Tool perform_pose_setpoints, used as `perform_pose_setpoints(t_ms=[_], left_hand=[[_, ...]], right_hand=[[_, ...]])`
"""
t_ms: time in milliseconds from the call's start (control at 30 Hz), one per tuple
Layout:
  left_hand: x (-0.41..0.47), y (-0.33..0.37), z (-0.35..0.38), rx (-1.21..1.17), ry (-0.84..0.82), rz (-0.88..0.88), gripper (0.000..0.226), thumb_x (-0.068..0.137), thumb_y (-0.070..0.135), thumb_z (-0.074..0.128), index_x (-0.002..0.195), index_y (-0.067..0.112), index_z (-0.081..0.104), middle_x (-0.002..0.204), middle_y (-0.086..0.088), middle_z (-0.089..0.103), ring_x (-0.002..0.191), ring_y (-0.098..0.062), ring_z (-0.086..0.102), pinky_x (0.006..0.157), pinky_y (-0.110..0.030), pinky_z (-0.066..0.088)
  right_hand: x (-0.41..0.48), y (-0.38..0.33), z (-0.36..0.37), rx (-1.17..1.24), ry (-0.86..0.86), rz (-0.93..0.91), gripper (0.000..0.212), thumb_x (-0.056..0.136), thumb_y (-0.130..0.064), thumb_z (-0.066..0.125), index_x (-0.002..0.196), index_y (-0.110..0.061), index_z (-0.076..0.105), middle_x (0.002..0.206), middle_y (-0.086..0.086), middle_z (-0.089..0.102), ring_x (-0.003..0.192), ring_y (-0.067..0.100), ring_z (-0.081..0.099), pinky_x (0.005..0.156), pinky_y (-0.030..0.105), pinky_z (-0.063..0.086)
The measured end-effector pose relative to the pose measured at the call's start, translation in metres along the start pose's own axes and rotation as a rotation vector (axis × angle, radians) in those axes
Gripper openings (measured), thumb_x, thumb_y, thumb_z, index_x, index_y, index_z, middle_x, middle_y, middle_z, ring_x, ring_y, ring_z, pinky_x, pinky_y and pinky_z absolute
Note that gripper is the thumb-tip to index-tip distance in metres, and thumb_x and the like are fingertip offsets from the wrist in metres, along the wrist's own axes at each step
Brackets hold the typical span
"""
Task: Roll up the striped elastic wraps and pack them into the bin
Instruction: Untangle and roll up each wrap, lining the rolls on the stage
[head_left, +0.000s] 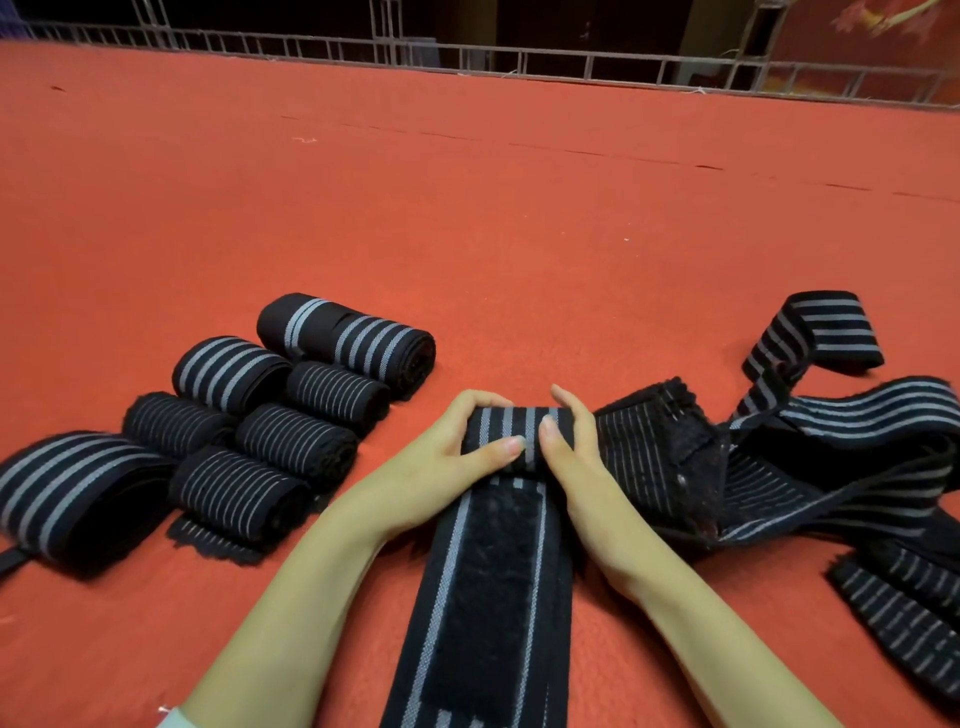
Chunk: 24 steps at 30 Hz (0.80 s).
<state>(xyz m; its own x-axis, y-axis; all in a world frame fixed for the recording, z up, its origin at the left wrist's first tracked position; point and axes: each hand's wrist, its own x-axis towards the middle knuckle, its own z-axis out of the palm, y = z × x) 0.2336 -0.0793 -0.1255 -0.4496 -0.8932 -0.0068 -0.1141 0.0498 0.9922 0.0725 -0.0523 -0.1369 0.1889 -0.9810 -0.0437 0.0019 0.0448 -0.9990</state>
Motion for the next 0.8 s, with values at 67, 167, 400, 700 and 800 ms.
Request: perform_pose_setpoints(t_ms=[67, 167, 400, 700, 800], left_hand=[[0.001, 0.001, 0.0, -0.008, 0.002, 0.018, 0.028, 0.093, 0.018, 0.059, 0.119, 0.019, 0.049, 0.095, 0.004, 0.064, 0.086, -0.004, 0.061, 0.078, -0.022, 0.05], [0.002, 0.003, -0.002, -0.038, 0.06, 0.103, 0.03, 0.091, 0.007, 0.06, 0.119, 0.013, 0.051, 0.099, 0.0, 0.063, 0.092, -0.008, 0.061, 0.086, -0.025, 0.051], [0.004, -0.002, 0.003, -0.048, 0.011, 0.089, 0.035, 0.092, 0.019, 0.059, 0.123, 0.027, 0.044, 0.105, 0.001, 0.063, 0.098, -0.011, 0.063, 0.089, -0.03, 0.052], [0.003, 0.006, -0.005, -0.032, 0.149, 0.181, 0.04, 0.083, 0.004, 0.07, 0.117, 0.024, 0.061, 0.106, -0.004, 0.068, 0.102, -0.018, 0.064, 0.092, -0.034, 0.052], [0.003, 0.008, -0.005, 0.061, 0.196, 0.257, 0.04, 0.075, -0.002, 0.076, 0.104, 0.025, 0.068, 0.107, 0.007, 0.069, 0.104, -0.011, 0.063, 0.092, -0.026, 0.049]], right_hand=[[-0.001, 0.001, 0.0, -0.014, -0.021, 0.001, 0.075, 0.08, -0.052, 0.051, 0.143, -0.047, 0.011, 0.13, -0.006, 0.054, 0.111, 0.004, 0.061, 0.098, 0.024, 0.048], [0.0, 0.005, 0.0, -0.08, -0.036, -0.022, 0.112, 0.071, -0.037, 0.079, 0.148, -0.044, -0.002, 0.136, -0.008, 0.051, 0.117, 0.0, 0.057, 0.102, 0.025, 0.045], [0.001, 0.007, -0.004, -0.11, -0.058, -0.028, 0.071, 0.077, -0.001, 0.076, 0.134, -0.017, 0.036, 0.12, -0.004, 0.062, 0.106, 0.002, 0.063, 0.089, 0.02, 0.051], [0.004, 0.005, -0.009, -0.063, -0.057, -0.067, 0.063, 0.079, -0.001, 0.074, 0.134, -0.018, 0.046, 0.123, -0.002, 0.064, 0.112, 0.009, 0.062, 0.095, 0.028, 0.049], [0.004, 0.003, -0.009, -0.012, -0.069, -0.098, 0.057, 0.079, -0.018, 0.077, 0.13, -0.015, 0.052, 0.122, 0.003, 0.066, 0.115, 0.018, 0.062, 0.099, 0.035, 0.049]])
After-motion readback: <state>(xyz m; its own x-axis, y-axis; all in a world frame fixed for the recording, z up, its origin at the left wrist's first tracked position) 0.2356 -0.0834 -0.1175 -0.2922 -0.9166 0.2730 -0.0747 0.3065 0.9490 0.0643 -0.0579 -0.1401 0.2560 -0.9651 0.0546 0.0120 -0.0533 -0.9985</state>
